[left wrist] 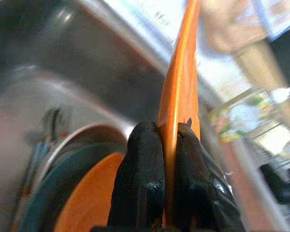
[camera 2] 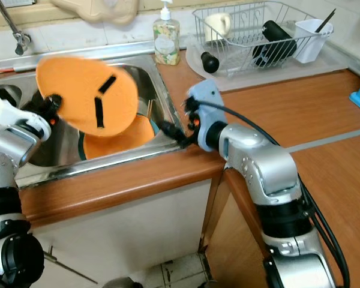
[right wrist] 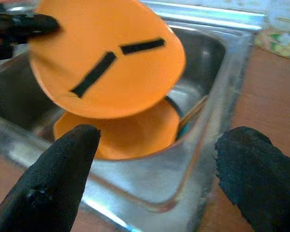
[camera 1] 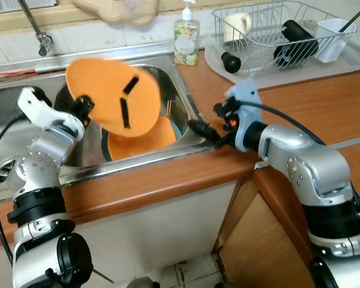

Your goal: Kitchen organization

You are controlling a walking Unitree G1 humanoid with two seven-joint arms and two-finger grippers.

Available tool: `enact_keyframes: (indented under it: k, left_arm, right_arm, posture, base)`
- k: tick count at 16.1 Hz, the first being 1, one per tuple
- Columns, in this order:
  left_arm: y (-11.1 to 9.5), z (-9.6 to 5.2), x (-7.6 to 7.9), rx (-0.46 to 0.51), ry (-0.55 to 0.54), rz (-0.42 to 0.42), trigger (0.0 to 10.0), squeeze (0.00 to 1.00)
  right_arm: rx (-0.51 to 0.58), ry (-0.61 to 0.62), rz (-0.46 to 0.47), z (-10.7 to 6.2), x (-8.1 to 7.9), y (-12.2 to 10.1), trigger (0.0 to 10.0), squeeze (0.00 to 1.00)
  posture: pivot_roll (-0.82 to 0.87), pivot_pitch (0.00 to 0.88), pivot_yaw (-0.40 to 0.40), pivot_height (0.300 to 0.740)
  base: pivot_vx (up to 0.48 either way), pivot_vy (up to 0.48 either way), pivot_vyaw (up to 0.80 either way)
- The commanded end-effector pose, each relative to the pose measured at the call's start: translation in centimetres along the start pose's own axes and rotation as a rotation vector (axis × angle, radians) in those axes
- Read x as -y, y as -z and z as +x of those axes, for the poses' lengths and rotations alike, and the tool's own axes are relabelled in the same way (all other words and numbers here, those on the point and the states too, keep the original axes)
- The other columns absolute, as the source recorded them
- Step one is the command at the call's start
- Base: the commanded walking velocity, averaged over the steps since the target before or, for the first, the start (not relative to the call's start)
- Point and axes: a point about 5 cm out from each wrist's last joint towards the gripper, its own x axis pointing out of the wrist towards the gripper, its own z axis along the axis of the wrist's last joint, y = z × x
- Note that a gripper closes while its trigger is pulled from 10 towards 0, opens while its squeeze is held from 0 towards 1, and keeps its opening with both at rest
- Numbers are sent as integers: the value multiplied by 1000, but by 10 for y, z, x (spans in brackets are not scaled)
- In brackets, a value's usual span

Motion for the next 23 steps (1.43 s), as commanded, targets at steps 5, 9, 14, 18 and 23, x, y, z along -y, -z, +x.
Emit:
enact_keyframes:
  k: [5, 9, 14, 18, 23]
  left_arm:
    - [10, 16, 0, -47, -60, 40, 0, 0]
    - [18, 20, 0, -97, -93, 83, 0, 0]
    - [25, 23, -5, -149, -142, 133, 10000, 75]
    - [24, 21, -12, -159, -170, 158, 10000, 1000]
    - [24, 21, -14, -160, -176, 168, 10000, 1000]
  right_arm:
    - [-17, -56, -40, -3, -11, 2, 10000, 0]
    - [-26, -57, -47, -4, -12, 4, 10000, 0]
    - [-34, -43, -50, -4, -11, 7, 10000, 0]
    - [-35, -21, -46, -3, -10, 9, 10000, 0]
    - [-35, -20, -46, -3, -10, 9, 10000, 0]
  posture:
    - [-31, 0, 98, 740]
    - [-36, 0, 104, 740]
    - [-37, 0, 104, 740]
    - [-35, 0, 105, 740]
    - [-34, 0, 104, 740]
  base:
    - [0, 0, 0]
    - [0, 0, 0]
    - [0, 0, 0]
    - [0, 0, 0]
    - [0, 0, 0]
